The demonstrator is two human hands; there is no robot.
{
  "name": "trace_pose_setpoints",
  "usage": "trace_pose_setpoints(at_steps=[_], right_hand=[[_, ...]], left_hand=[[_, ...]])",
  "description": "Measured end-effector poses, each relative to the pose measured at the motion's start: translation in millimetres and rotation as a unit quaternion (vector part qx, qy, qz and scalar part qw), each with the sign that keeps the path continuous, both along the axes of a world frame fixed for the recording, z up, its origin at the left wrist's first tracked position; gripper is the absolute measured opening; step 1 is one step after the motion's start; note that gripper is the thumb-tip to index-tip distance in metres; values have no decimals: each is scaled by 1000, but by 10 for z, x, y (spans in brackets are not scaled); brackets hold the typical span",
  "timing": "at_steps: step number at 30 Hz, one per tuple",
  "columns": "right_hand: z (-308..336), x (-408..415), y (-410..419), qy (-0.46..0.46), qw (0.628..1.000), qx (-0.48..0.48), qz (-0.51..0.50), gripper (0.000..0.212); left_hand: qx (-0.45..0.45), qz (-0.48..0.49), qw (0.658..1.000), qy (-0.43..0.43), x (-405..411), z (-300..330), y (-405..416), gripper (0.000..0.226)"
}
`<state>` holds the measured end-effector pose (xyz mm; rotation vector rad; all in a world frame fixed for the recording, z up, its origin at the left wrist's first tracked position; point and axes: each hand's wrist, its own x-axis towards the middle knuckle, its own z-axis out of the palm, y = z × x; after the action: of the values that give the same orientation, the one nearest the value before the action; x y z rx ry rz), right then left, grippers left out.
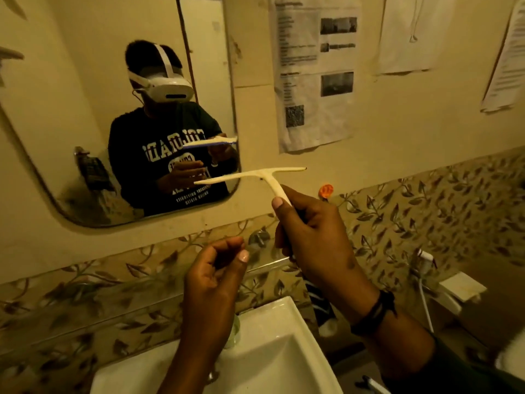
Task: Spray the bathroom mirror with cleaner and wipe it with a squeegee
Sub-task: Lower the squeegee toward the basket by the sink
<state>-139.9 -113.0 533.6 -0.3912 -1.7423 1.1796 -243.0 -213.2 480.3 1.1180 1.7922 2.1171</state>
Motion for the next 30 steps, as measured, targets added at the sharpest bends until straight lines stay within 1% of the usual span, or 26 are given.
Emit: trace_pose_setpoints(at_steps=[3,7,12,14,20,24,30], right_hand=[[-77,465,378,15,1000,-7,-14,25],[-260,1244,1084,14,998,-63,-20,24],[-556,1817,1717,-5,994,-112,-3,27],[-660,1906,1826,-12,991,-130,12,28],[-931,1997,1928,-34,985,-161,46,20],[-1101,2028,1914,-56,982,-177,34,21],[-1374,2106,1920,-105,984,-142,-15,24]], left_hand=[[-11,-16,1000,-15,440,-90,382,21],[-30,-25,998,-49,1195,-243,1039,21],[-84,-24,994,-58,1873,-444,1619,24],[-94,-13,994,-61,1996,-487,1685,24],[-134,20,988,-74,2107,-713,1593,25],[-159,17,984,-77,2096,-889,1529,25],[-178,-27,977,-117,2128,-1246,1659,26]])
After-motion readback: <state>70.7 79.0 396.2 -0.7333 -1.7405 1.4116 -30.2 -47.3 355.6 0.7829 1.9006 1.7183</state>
